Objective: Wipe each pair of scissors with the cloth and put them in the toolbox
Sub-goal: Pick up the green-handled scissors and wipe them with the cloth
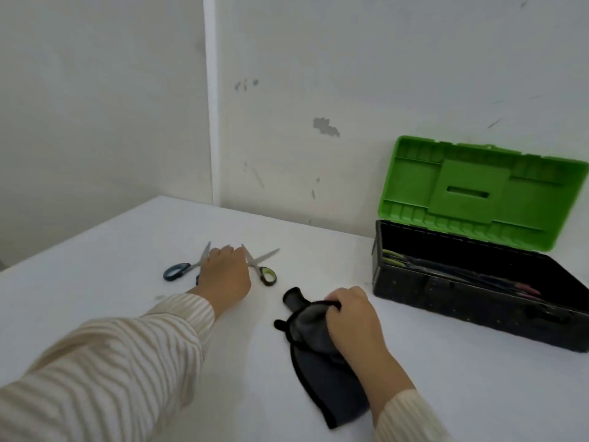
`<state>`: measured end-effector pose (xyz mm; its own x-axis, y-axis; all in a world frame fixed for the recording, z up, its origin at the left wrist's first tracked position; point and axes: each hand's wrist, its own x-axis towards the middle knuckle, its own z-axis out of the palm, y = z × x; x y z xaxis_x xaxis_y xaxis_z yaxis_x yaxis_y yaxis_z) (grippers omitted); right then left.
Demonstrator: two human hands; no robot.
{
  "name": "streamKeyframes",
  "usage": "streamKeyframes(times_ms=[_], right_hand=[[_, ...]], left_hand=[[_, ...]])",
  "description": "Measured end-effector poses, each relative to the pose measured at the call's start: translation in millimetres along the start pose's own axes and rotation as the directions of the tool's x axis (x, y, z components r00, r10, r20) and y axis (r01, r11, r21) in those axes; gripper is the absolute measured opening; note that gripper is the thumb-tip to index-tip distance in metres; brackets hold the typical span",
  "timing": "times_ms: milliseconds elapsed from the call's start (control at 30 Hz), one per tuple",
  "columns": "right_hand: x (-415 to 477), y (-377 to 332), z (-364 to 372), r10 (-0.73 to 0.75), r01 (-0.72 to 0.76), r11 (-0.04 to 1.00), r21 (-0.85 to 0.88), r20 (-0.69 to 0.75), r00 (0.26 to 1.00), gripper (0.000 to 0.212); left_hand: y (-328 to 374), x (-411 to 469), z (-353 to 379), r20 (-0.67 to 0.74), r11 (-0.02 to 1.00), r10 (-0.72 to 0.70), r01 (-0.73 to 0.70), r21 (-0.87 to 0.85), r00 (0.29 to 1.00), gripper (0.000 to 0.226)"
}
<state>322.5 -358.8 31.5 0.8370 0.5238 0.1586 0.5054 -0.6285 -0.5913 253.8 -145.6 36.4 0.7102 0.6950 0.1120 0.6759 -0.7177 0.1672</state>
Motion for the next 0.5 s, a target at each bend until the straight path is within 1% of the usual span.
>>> streamKeyframes(times_ms=[33,100,200,233,300,333,367,433,467,500], right_hand=[[-5,2,0,-0.027,0.027,1.000,-0.011,-0.045,0.999,0.022],[-6,6,0,-0.090,0.088,0.996,-0.018,-0.121,0.989,0.018],[-6,7,-9,-0.143,0.145,0.989,-0.014,-0.271,0.952,0.017],[-5,7,-11,-0.148,0.156,0.988,0.002,-0.297,0.943,0.017],[-4,5,-12,-0.148,0.165,0.985,0.039,-0.283,0.948,0.018],[-4,4,-10,-0.135,0.158,0.985,0.064,-0.272,0.953,0.020],[-5,4,-10,-0.119,0.148,0.985,0.093,-0.267,0.956,0.021],[-8,1,-9,-0.089,0.139,0.977,0.161,-0.288,0.954,0.023],[-10,-2,-10,-0.077,0.145,0.968,0.205,-0.306,0.949,0.026],[-12,-3,-11,-0.063,0.151,0.954,0.257,-0.323,0.944,0.029]], left_hand=[[-3,3,3,0.034,0.999,0.006,-0.008,0.053,0.999,0.037],[-7,15,6,0.095,0.994,0.020,-0.030,0.105,0.995,0.030],[1,29,8,0.113,0.988,0.039,-0.056,0.147,0.993,0.031],[6,33,6,0.124,0.984,0.038,-0.058,0.165,0.992,0.034],[13,39,2,0.144,0.982,0.052,-0.077,0.170,0.988,0.035],[14,41,0,0.149,0.988,0.060,-0.080,0.132,0.987,0.034],[14,43,-2,0.152,0.996,0.063,-0.072,0.054,0.986,0.033],[10,40,-9,0.173,0.980,0.061,-0.025,-0.198,0.983,0.026],[8,35,-14,0.194,0.938,0.057,0.014,-0.346,0.979,0.019],[4,26,-20,0.230,0.857,0.049,0.077,-0.509,0.972,0.015]])
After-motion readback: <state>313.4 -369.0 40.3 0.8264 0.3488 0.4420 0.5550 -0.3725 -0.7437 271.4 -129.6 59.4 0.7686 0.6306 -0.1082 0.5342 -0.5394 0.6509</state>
